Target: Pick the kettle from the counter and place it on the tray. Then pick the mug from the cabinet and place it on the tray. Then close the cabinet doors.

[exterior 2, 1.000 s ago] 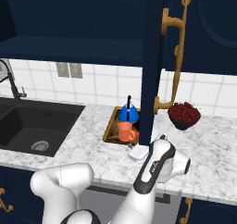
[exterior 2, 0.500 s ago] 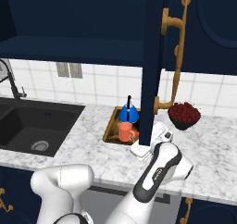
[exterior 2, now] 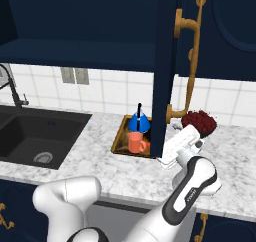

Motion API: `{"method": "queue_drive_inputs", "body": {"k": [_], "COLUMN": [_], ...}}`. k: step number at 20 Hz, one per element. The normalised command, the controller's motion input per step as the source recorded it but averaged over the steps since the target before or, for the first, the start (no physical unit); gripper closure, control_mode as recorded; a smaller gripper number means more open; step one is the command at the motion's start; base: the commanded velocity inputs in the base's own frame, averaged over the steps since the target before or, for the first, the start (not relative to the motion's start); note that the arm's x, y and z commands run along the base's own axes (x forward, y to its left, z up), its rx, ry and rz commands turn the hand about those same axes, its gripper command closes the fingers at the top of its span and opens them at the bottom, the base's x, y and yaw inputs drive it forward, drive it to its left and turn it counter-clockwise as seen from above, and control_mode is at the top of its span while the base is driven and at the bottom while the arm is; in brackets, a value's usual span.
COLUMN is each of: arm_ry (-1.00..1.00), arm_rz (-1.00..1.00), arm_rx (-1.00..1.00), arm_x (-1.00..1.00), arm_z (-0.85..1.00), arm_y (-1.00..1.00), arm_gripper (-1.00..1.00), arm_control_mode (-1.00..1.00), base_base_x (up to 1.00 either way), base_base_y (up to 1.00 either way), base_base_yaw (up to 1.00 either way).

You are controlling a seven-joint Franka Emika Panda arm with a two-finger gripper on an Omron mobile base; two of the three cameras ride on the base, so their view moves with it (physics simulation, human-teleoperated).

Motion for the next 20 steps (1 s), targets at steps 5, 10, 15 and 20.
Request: {"method": "queue_drive_inputs", "body": {"k": [5, 10, 15, 20], "arm_ry": [-0.13, -0.13, -0.19, -0.27], "arm_rz": [0.0, 0.0, 0.0, 0.0], "arm_rx": [0.05, 0.0, -0.01, -0.04], "arm_x": [-0.14, -0.19, -0.34, -0.54], "arm_z": [0.54, 0.51, 0.54, 0.5], "arm_y": [-0.53, -0.39, -0.14, -0.01], "arm_gripper": [-1.0, -1.0, -1.0, -1.0], "arm_control_mode": [-1.0, -1.0, -1.0, -1.0], "base_base_x": [0.0, 0.0, 0.0, 0.0], "base_base_y": [0.0, 0.0, 0.0, 0.0], "base_base_yaw": [0.0, 0.0, 0.0, 0.0]}}
